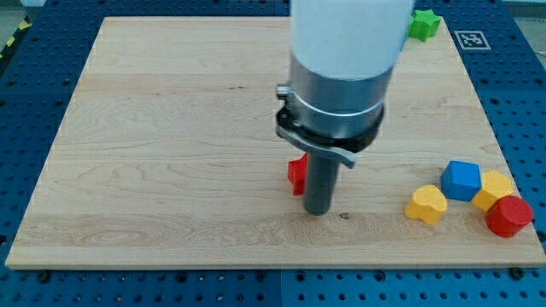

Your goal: Place the red star to the center left

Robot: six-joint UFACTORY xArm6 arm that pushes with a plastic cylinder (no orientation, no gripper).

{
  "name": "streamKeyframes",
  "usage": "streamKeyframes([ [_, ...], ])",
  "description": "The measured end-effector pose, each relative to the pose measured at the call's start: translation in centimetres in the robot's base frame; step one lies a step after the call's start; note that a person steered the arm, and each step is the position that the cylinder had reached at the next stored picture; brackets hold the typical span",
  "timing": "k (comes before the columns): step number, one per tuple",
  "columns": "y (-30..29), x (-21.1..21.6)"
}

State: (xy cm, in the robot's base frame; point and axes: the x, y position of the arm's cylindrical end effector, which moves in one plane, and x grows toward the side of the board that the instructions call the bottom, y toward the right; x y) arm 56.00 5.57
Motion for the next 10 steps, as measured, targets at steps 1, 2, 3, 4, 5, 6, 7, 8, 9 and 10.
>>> streamKeyframes([
  [1, 0.6, -1.4],
  [2, -1.6, -4.6],
  [3, -5.9, -7.3],
  [4, -11.0, -8.9],
  [5, -14.6, -8.9],
  [6, -16.6, -8.9],
  [7, -18.7, -8.9],
  [8, -21.5, -8.8],
  [9, -24.1, -8.8],
  [10, -26.2, -8.8],
])
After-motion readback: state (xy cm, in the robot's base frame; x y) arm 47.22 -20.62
